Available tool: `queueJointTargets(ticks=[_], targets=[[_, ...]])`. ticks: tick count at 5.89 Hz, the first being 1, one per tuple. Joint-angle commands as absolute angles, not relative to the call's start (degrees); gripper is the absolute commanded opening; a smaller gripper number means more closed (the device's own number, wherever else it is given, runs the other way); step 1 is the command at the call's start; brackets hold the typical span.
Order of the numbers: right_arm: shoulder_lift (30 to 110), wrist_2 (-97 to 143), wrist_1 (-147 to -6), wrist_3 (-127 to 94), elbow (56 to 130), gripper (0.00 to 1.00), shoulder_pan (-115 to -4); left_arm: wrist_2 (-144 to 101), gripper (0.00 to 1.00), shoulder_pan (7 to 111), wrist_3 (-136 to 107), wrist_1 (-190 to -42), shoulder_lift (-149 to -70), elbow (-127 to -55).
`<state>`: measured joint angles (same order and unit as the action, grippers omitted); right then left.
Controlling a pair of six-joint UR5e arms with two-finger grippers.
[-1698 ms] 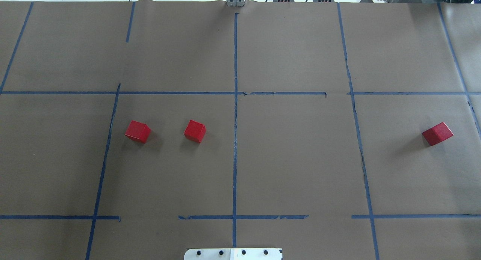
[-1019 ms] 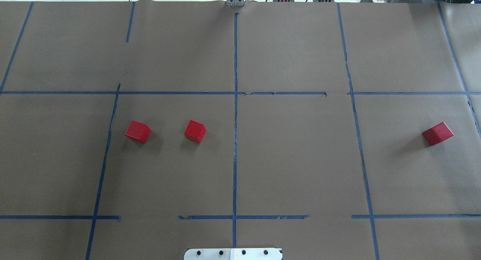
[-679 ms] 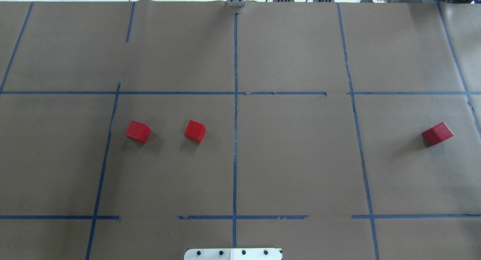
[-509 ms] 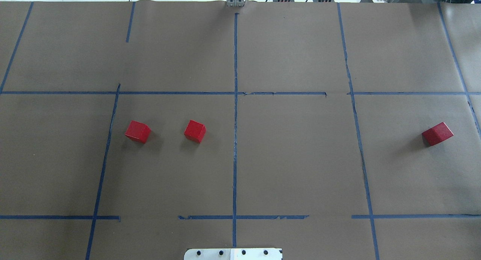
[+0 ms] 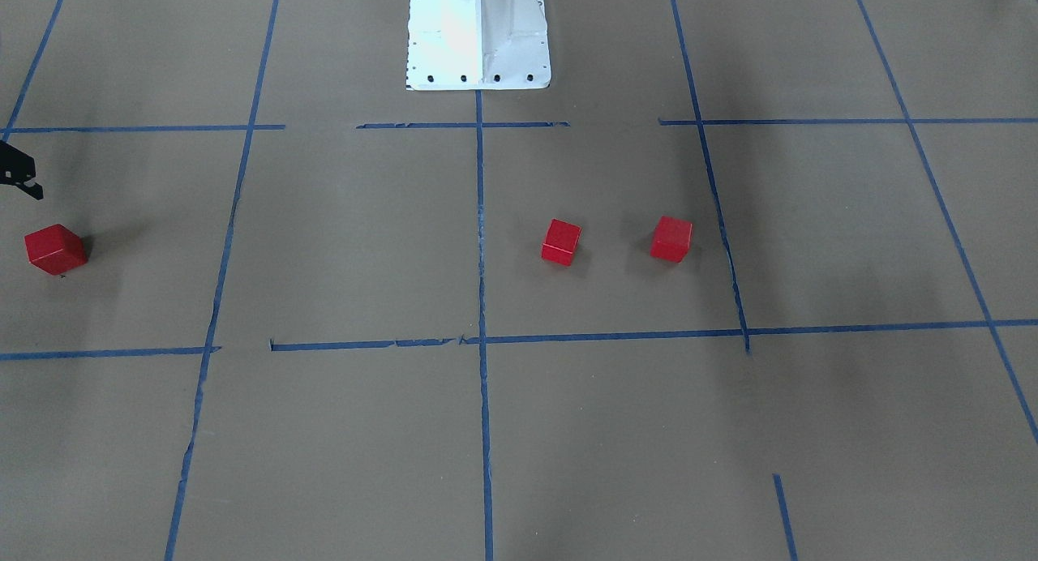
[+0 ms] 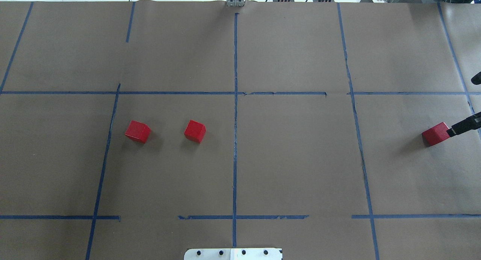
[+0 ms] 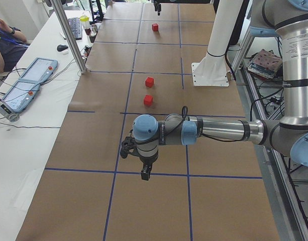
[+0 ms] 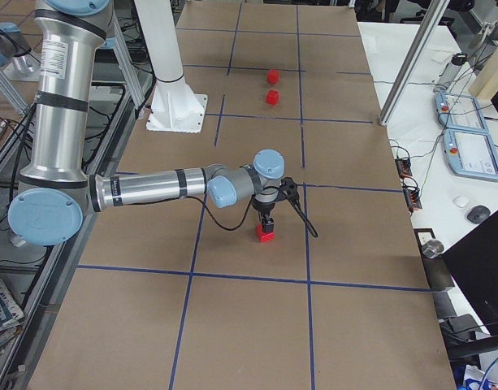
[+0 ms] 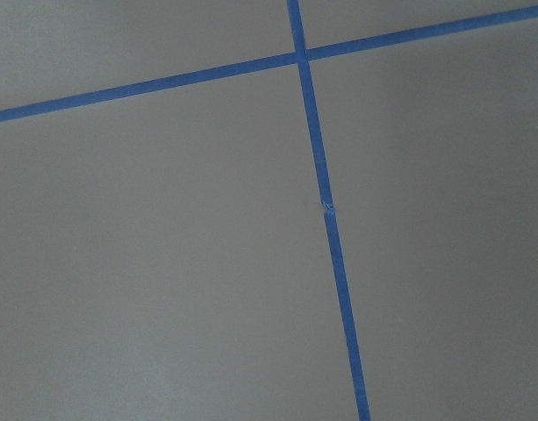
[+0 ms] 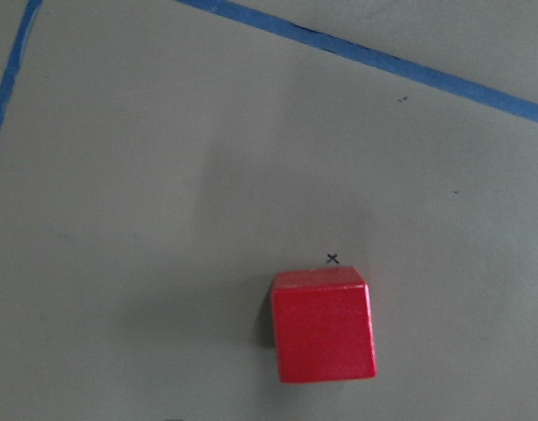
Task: Form red blocks into L shape at center
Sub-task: 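Lower the right gripper onto the lone red cube and grasp it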
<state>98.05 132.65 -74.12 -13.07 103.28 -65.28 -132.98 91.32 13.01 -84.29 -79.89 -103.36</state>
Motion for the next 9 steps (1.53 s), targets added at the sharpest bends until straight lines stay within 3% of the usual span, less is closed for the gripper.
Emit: queueJointTargets(ticks=[1, 4, 7, 8, 9], targets=[[94.8, 132.1, -73.6, -14.0, 98.8, 1.00, -63.5, -133.0, 1.00, 91.3, 13.0, -84.3, -79.9, -103.3], [91.7, 128.9, -73.6, -13.7, 92.6, 1.00, -61.3, -133.0, 1.00, 91.3, 13.0, -84.3, -79.9, -103.4], [91.1, 126.9, -73.6, -13.6, 91.2, 0.95, -58.1, -133.1, 1.00, 91.3, 13.0, -84.3, -79.9, -103.4], [91.2, 126.9, -73.5, -13.4, 91.4, 0.71, -58.1, -133.0, 1.00, 91.3, 13.0, -84.3, -79.9, -103.4], [91.2, 126.9, -73.5, -13.4, 91.5, 0.35, -58.1, -133.1, 1.00, 91.3, 13.0, -84.3, -79.9, -103.4]])
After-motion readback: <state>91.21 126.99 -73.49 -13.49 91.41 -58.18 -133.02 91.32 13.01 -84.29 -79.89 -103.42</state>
